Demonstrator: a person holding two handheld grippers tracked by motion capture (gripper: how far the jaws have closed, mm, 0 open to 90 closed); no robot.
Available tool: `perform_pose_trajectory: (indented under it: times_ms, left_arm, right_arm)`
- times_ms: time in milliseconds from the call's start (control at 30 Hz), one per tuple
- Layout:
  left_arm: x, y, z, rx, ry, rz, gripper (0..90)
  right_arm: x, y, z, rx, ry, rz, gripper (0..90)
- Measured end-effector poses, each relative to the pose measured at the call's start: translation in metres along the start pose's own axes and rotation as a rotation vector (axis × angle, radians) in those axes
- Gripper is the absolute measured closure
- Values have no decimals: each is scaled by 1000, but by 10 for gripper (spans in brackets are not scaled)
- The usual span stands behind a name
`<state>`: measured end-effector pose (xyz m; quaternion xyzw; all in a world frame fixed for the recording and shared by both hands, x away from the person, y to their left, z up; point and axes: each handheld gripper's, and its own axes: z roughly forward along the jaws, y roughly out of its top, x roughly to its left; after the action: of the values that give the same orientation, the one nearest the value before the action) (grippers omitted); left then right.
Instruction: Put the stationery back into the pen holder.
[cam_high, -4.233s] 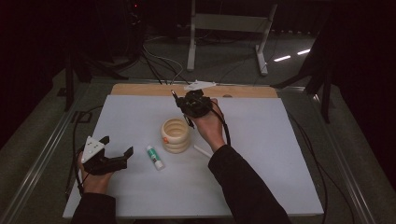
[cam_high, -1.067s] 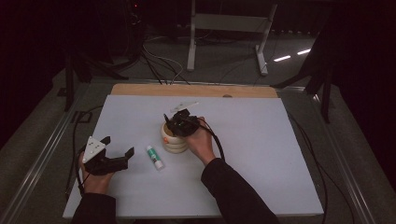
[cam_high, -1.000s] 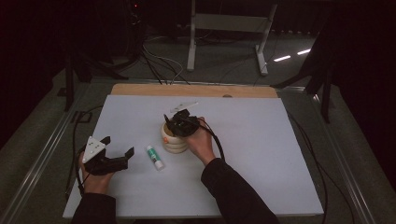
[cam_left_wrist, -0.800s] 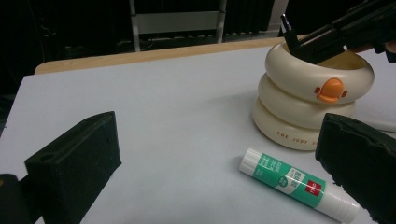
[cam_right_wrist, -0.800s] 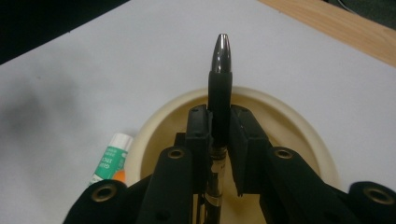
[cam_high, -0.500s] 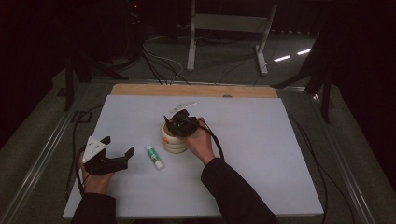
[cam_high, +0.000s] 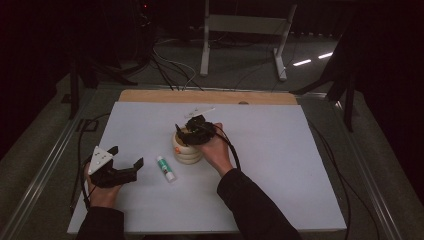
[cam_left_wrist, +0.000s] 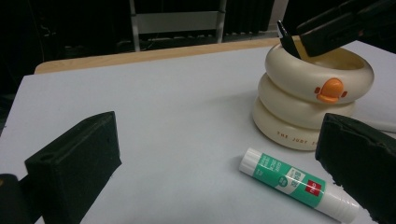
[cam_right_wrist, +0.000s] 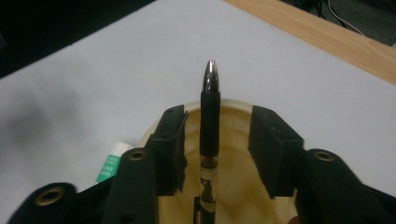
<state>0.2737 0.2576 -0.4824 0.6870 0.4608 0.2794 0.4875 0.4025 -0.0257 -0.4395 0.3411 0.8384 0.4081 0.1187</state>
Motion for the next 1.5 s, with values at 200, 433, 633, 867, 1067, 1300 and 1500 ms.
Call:
perform_pose_trajectory:
  times_ms: [200, 433, 633, 867, 1067, 1300, 1500]
  left_arm:
    - [0, 0, 0, 1, 0, -1, 4]
    - [0, -1, 1, 3, 0, -3, 4]
    - [0, -1, 1, 3, 2, -4, 4]
    - [0, -1, 1, 4, 2, -4, 4]
    - [1, -1, 1, 0, 5, -6, 4]
    - [1, -2, 1, 3, 6, -6, 4]
    - [0, -2, 1, 2, 5, -6, 4]
  right_arm:
    - [-7, 3, -6, -4, -21, 30, 261]
    - [-14, 6, -15, 20, -29, 30, 89]
    - [-19, 6, -21, 58, -23, 4, 16]
    - [-24, 5, -27, 94, -17, -15, 0]
    - [-25, 4, -33, 124, -7, -34, 0]
    - [-27, 3, -36, 142, 1, -45, 0]
    - [-28, 2, -39, 168, 7, -58, 0]
